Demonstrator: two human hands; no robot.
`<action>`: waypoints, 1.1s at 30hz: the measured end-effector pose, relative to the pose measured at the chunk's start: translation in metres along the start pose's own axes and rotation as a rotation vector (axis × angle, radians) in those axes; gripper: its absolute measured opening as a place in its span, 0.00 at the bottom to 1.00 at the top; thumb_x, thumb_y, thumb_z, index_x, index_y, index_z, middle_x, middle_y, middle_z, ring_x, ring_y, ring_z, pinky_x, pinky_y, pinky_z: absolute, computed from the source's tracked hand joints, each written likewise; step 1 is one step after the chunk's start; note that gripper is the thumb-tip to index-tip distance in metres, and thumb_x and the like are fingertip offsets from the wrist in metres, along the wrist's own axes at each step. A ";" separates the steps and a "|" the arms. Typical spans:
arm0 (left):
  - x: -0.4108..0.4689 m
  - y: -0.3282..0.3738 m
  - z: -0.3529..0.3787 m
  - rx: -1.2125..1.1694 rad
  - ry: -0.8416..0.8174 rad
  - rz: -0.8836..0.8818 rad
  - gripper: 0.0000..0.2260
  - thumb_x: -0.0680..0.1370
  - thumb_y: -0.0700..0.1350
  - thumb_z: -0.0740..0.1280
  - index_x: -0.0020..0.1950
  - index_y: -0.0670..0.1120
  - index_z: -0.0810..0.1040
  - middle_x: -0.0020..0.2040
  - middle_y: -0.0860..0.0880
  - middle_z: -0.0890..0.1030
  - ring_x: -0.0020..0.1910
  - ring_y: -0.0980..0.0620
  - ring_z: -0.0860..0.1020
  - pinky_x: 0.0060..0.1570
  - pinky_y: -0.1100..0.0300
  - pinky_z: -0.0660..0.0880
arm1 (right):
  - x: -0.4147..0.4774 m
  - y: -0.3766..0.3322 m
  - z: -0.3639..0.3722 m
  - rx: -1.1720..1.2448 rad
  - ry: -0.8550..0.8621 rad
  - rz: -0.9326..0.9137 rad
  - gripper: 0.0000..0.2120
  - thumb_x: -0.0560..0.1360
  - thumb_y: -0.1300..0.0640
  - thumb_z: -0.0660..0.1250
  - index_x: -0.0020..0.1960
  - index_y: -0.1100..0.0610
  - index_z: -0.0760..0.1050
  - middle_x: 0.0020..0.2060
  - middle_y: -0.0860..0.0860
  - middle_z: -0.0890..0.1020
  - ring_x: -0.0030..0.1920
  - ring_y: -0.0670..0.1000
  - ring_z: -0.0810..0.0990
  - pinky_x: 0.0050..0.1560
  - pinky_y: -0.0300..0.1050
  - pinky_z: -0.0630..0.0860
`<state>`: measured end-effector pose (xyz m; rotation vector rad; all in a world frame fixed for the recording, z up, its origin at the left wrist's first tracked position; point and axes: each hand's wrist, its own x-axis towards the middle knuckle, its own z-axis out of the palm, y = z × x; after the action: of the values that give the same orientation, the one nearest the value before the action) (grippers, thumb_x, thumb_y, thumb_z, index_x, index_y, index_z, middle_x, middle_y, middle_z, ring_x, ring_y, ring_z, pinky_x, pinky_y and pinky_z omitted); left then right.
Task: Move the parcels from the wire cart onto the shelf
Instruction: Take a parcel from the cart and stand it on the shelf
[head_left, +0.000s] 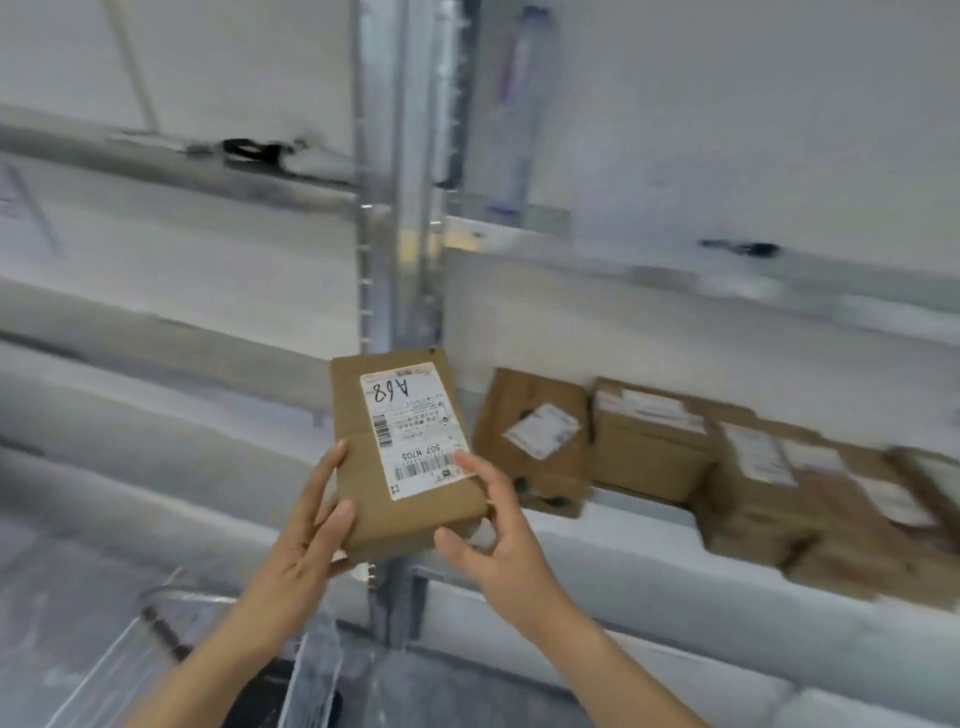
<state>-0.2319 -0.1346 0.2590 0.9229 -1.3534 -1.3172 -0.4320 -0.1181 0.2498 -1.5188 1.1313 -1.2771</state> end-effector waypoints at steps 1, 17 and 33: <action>0.002 0.000 0.021 0.002 -0.037 -0.004 0.38 0.55 0.75 0.69 0.64 0.73 0.64 0.54 0.66 0.79 0.52 0.58 0.81 0.41 0.66 0.78 | -0.013 0.000 -0.018 -0.020 0.040 0.007 0.29 0.74 0.63 0.69 0.65 0.36 0.67 0.68 0.47 0.66 0.67 0.47 0.69 0.59 0.39 0.75; -0.099 -0.020 0.388 -0.041 -0.474 -0.093 0.19 0.80 0.50 0.57 0.64 0.72 0.61 0.51 0.67 0.76 0.50 0.57 0.79 0.47 0.56 0.77 | -0.293 -0.041 -0.298 -0.257 0.593 0.160 0.29 0.73 0.63 0.68 0.67 0.37 0.68 0.66 0.41 0.72 0.66 0.50 0.72 0.64 0.61 0.73; -0.104 -0.036 0.583 -0.040 -0.752 -0.137 0.21 0.76 0.57 0.57 0.67 0.74 0.58 0.57 0.65 0.75 0.56 0.50 0.79 0.54 0.51 0.77 | -0.386 -0.042 -0.447 -0.171 0.860 0.178 0.28 0.76 0.67 0.66 0.64 0.36 0.70 0.57 0.30 0.75 0.60 0.46 0.75 0.53 0.51 0.81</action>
<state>-0.7789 0.0952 0.2582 0.5001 -1.8321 -1.8971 -0.8987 0.2455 0.2591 -0.9301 1.9010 -1.7986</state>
